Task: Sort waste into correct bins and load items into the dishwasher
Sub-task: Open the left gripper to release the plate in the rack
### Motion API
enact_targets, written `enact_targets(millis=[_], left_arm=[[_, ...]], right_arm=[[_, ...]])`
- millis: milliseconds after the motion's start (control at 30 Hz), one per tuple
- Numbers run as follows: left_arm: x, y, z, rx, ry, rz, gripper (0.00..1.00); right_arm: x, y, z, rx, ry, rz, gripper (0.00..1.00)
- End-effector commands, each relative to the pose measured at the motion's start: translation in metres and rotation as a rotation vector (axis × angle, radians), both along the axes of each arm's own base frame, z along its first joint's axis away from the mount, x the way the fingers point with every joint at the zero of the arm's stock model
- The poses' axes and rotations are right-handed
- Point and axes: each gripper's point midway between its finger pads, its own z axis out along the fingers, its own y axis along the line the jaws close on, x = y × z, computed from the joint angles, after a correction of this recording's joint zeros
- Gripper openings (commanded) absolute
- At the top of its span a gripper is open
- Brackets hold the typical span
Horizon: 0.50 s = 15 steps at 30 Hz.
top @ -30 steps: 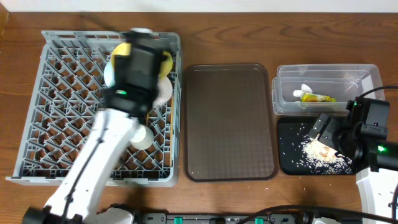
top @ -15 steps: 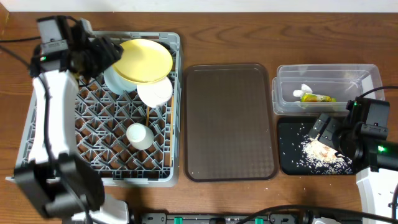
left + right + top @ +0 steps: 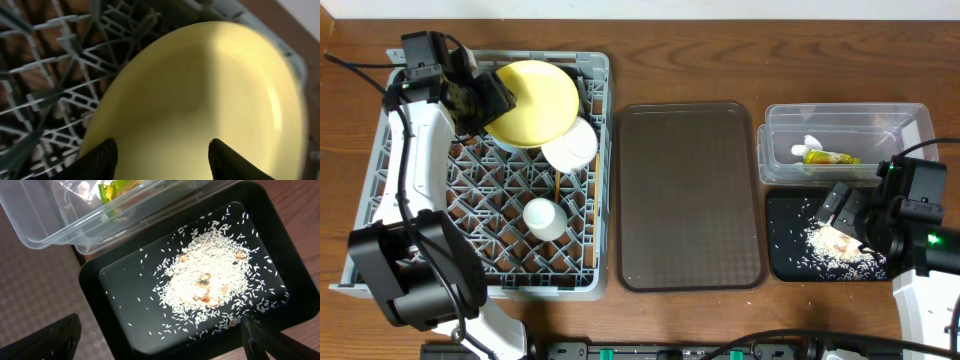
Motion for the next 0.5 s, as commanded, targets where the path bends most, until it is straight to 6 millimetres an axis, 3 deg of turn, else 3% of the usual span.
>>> enact_targets(millis=[0, 200, 467], left_arm=[[-0.001, 0.015, 0.007, 0.083, -0.002, 0.02, 0.6], [-0.002, 0.012, 0.024, 0.081, -0.044, 0.015, 0.6], [-0.016, 0.01, 0.092, 0.12, -0.2, 0.023, 0.6]], right_arm=[[0.001, -0.002, 0.004, -0.003, -0.011, -0.013, 0.99], [0.001, -0.002, 0.004, -0.003, -0.012, -0.013, 0.99], [0.001, -0.002, 0.004, -0.003, -0.011, -0.013, 0.99]])
